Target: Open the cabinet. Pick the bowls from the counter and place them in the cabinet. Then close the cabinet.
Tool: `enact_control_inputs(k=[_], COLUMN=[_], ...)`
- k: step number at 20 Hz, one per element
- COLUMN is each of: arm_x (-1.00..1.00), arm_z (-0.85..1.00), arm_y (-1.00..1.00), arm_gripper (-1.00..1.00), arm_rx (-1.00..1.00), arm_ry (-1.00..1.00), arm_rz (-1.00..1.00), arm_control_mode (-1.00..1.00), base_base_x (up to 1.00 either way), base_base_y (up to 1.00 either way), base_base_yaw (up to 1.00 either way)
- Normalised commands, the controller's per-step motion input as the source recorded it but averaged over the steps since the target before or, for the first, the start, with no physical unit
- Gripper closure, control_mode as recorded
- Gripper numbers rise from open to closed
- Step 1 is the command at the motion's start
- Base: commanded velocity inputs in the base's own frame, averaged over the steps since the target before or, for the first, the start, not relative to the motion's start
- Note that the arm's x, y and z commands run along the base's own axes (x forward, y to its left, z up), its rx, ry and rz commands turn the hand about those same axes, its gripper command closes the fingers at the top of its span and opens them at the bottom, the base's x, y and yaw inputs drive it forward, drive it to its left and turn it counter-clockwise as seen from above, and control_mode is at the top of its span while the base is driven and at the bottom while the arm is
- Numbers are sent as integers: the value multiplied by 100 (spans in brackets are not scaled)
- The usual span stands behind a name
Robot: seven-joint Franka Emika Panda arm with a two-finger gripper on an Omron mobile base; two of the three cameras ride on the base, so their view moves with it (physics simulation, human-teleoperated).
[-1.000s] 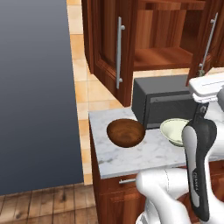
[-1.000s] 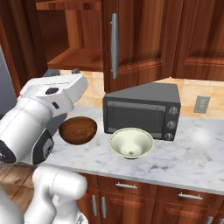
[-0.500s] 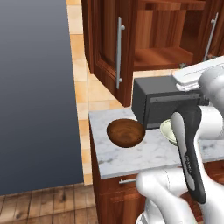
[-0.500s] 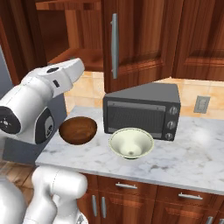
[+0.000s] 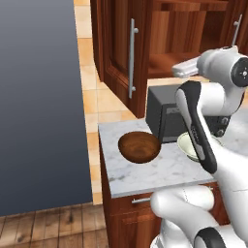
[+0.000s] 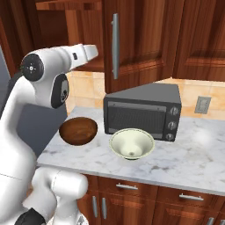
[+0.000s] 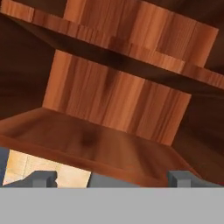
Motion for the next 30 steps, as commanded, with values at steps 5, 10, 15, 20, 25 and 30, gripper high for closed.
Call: enact_control_inputs(k=[5,10,15,20,25,30], arm_x=[81,50,4,-50,-93,-96], arm_z=[0,-5,-7,-3,0,0], arm_y=[-40,-82,-100,-100,-100,-100], arm_gripper=[-100,-100,-100,-100,-100,-100], arm_rx=[0,-3,-3,0,0,0], arm_ry=[37,29,20,5,0,0], arm_rz=[-19,-41,-48,-43,-31,-29], arm_control_mode=[-100,-100,-100,-100,-100,-100], base_base_x=[0,0,0,0,0,0], base_base_y=[0,0,0,0,0,0], base_base_yaw=[0,0,0,0,0,0])
